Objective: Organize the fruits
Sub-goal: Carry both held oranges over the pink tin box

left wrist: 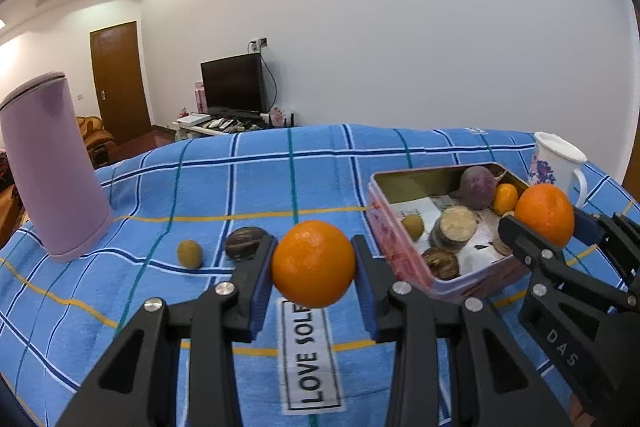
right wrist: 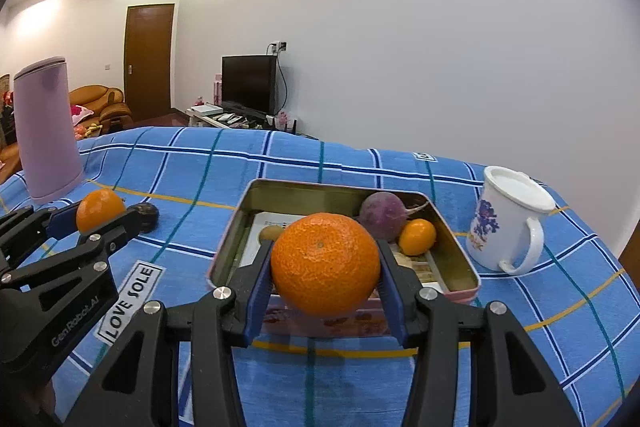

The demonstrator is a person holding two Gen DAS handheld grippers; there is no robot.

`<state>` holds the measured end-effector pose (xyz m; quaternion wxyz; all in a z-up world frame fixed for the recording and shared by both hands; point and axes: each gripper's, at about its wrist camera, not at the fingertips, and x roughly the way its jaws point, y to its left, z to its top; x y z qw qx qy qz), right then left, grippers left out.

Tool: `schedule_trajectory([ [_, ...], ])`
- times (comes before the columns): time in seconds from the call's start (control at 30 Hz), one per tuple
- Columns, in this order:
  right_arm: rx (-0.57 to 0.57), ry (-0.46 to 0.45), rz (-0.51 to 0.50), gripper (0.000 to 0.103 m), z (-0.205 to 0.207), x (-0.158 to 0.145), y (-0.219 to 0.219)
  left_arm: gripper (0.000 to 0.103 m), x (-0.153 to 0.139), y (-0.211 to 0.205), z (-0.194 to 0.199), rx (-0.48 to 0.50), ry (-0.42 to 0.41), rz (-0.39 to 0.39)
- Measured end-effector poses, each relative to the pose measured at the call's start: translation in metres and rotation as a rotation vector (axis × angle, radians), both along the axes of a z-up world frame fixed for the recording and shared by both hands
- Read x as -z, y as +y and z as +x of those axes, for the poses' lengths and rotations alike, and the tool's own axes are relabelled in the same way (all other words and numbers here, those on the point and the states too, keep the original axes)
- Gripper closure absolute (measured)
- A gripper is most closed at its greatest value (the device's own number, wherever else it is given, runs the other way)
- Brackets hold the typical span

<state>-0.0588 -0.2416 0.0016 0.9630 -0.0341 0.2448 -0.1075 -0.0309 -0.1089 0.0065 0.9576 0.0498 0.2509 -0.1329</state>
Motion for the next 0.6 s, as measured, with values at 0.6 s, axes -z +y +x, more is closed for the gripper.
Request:
schedule_trajectory([
  [0.6, 0.098, -0.014, -0.021, 0.053, -0.006, -0.003, -0.055, 0.064, -0.001, -0.050, -0.002, 0.083, -0.004, 0.002],
])
